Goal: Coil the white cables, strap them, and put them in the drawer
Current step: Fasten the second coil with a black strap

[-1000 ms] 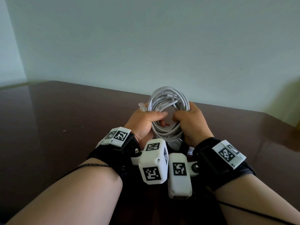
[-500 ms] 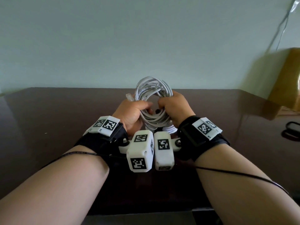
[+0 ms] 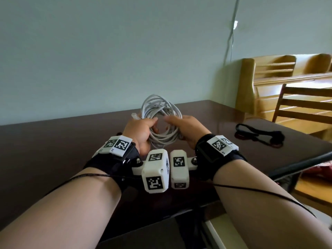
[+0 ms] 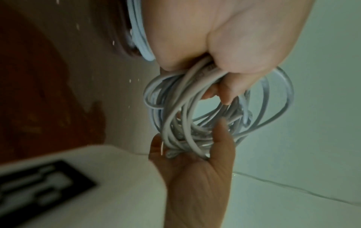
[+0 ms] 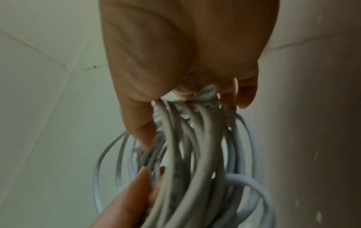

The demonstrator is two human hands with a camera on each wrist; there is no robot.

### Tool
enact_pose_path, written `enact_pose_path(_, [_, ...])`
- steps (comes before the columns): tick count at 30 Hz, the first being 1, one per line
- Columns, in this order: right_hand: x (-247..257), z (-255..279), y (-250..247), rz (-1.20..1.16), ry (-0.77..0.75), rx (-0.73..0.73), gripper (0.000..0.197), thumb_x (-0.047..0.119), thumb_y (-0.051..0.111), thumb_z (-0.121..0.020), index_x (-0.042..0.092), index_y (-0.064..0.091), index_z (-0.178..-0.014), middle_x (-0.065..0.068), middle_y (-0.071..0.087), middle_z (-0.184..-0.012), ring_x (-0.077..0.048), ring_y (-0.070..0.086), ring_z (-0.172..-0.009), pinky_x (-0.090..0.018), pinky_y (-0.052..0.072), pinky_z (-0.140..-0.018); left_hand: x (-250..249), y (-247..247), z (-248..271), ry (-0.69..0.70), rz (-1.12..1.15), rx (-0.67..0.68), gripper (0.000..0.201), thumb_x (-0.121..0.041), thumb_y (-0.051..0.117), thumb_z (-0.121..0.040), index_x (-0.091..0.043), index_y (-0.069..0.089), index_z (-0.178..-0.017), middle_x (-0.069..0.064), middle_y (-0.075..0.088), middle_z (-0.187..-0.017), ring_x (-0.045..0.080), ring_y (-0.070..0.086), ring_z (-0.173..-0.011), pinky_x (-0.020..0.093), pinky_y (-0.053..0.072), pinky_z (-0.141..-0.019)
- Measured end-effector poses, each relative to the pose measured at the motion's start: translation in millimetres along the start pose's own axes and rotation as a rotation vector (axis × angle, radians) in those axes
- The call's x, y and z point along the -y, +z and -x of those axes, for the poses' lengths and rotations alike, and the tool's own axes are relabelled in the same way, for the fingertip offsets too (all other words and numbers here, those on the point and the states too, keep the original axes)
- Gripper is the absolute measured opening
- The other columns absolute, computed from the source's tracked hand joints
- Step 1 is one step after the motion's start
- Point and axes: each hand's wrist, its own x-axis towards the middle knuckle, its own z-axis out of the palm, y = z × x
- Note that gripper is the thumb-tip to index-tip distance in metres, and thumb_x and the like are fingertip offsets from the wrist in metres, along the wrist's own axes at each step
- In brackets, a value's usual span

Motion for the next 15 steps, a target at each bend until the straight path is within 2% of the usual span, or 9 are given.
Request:
enact_pose_path(2, [-6.4,5.9,-27.1,0.009,-0.003,-0.046,0.054,0.07,0.061,-0.069,0.016,0.065,-0.074,-0.002,0.062,-0.064,-0.018,0.055,-0.059,-0.031,0.041,-0.064,9.3,21.3,-2.6,-0.026,0.004,0.005,0.021,-0.01,0.051,-0.095,-0.009,0.049,-0.074,0.001,0.04,-0.062,0.01,0.047,-0.039,0.019,0.044,-0.037])
enact_pose_path(4, [-17.1,3.4,-57.9,-0.046,0.066,-0.163,0.077,0.077,0.034,-0.08,0.011,0.068,-0.099,-0.009,0.071,-0.089,-0.025,0.065,-0.082,-0.034,0.044,-0.074,20.5,41.2,-2.8,-0.051,-0.011,0.017,0.025,-0.01,0.05,-0.096,-0.007,0.046,-0.071,0.003,0.039,-0.063,0.01,0.047,-0.031,0.021,0.044,-0.034])
enact_pose_path(5, [-20.6,3.0,-69.4,-0.051,0.092,-0.222,0.08,0.074,0.027,-0.085,0.009,0.064,-0.113,-0.012,0.07,-0.103,-0.028,0.063,-0.095,-0.036,0.044,-0.081,24.8,47.9,-3.0,-0.049,-0.026,0.013,0.027,-0.011,0.051,-0.096,-0.007,0.045,-0.07,0.004,0.039,-0.062,0.011,0.046,-0.028,0.023,0.045,-0.034])
enact_pose_path(7, [-34.2,-0.5,-93.9,0.138,0.114,-0.306,0.057,0.051,0.031,-0.097,0.006,0.055,-0.122,-0.017,0.063,-0.111,-0.034,0.058,-0.104,-0.038,0.042,-0.089,36.2,64.2,-3.4,-0.041,-0.066,0.009,0.026,-0.01,0.052,-0.094,-0.005,0.047,-0.07,0.007,0.04,-0.062,0.014,0.048,-0.028,0.027,0.046,-0.034])
enact_pose_path(8, [-39.3,-1.9,-102.9,0.267,0.12,-0.324,0.041,0.04,0.038,-0.097,0.008,0.057,-0.113,-0.015,0.062,-0.102,-0.033,0.057,-0.098,-0.036,0.042,-0.085,40.2,69.9,-3.9,-0.031,-0.085,0.003,0.025,-0.01,0.053,-0.094,-0.004,0.048,-0.07,0.008,0.041,-0.062,0.015,0.048,-0.028,0.027,0.046,-0.034])
enact_pose_path(10, [-47.8,-7.1,-116.5,0.409,0.187,-0.381,0.024,0.039,0.05,-0.087,0.017,0.057,-0.091,-0.008,0.057,-0.091,-0.027,0.053,-0.088,-0.034,0.041,-0.08,47.4,80.7,-5.6,-0.011,-0.115,-0.004,0.025,-0.008,0.052,-0.094,-0.002,0.047,-0.07,0.01,0.041,-0.063,0.013,0.047,-0.026,0.025,0.044,-0.031])
enact_pose_path(11, [-52.4,-12.0,-123.8,0.466,0.219,-0.402,0.026,0.041,0.052,-0.083,0.018,0.059,-0.094,-0.007,0.059,-0.097,-0.027,0.054,-0.093,-0.034,0.042,-0.083,50.1,86.2,-6.2,-0.008,-0.121,-0.002,0.025,-0.008,0.052,-0.094,-0.001,0.047,-0.07,0.01,0.041,-0.062,0.012,0.046,-0.025,0.024,0.043,-0.031])
enact_pose_path(13, [-55.4,-19.2,-134.9,0.61,0.286,-0.436,0.04,0.039,0.052,-0.08,0.019,0.062,-0.113,-0.01,0.058,-0.119,-0.032,0.049,-0.114,-0.037,0.037,-0.09,53.4,93.2,-8.5,-0.012,-0.125,0.004,0.025,-0.008,0.052,-0.094,-0.002,0.047,-0.07,0.009,0.04,-0.062,0.012,0.046,-0.025,0.024,0.043,-0.031])
enact_pose_path(15, [-55.8,-24.5,-145.4,0.76,0.365,-0.409,0.046,0.037,0.048,-0.081,0.016,0.058,-0.12,-0.013,0.049,-0.134,-0.035,0.038,-0.126,-0.043,0.032,-0.097,54.5,96.8,-12.6,-0.018,-0.125,-0.007,0.025,-0.008,0.053,-0.094,-0.004,0.047,-0.07,0.008,0.04,-0.062,0.014,0.046,-0.03,0.023,0.044,-0.033])
